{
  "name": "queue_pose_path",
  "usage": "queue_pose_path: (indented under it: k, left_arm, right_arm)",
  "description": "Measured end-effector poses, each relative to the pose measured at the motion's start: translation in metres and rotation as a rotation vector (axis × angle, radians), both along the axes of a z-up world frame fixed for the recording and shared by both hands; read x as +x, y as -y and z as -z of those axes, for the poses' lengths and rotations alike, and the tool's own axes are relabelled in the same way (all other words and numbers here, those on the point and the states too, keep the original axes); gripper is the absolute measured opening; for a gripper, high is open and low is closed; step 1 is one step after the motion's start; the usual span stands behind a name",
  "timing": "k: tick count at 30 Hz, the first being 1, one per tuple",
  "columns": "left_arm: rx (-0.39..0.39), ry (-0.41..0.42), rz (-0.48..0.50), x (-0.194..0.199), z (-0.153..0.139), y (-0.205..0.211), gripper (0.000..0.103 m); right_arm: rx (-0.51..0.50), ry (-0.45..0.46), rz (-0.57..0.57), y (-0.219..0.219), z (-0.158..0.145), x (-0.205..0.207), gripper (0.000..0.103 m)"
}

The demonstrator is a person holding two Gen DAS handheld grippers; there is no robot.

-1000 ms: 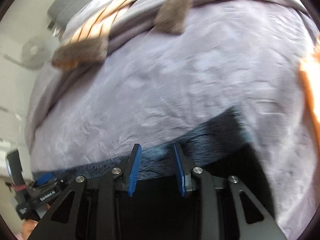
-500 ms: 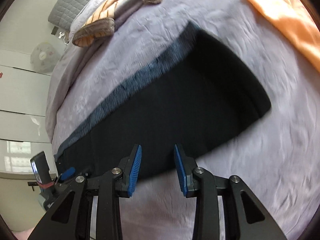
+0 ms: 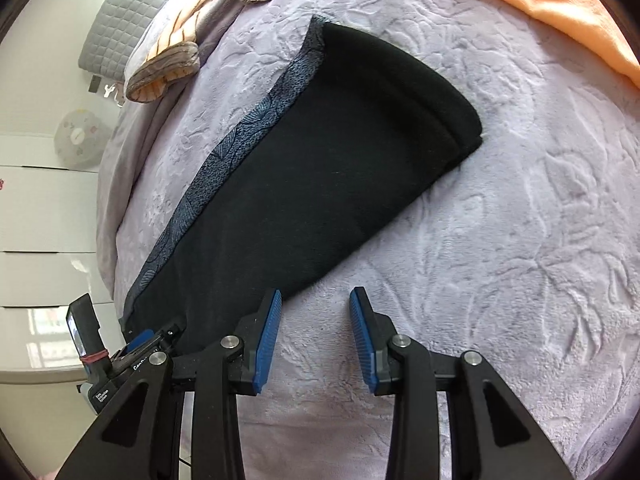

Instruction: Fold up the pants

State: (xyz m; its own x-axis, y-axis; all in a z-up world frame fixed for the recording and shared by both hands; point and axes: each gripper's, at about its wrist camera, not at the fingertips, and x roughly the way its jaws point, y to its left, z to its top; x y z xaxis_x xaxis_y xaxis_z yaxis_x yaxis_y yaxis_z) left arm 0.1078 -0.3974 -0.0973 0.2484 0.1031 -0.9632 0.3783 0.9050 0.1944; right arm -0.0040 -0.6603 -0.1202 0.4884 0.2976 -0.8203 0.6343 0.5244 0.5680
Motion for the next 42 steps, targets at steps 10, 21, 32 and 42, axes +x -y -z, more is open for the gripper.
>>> queue_pose_path:
  k: [10, 21, 32, 42]
  left_arm:
    - [0.005, -0.011, 0.004, -0.007, 0.002, 0.011, 0.103]
    - [-0.055, -0.017, 0.099, -0.018, -0.021, 0.045, 0.103]
    - [-0.127, -0.045, 0.151, -0.017, -0.026, 0.083, 0.096]
    - [-0.219, -0.042, 0.295, -0.039, -0.004, 0.127, 0.068]
  right_arm:
    - [0.084, 0.085, 0.136, 0.019, 0.01, -0.014, 0.049]
    - [0.087, 0.236, 0.187, 0.038, -0.001, -0.001, 0.053]
    - [0.268, 0.355, 0.34, 0.061, 0.048, -0.018, 0.053]
    - [0.354, 0.538, 0.297, 0.059, 0.017, 0.011, 0.014]
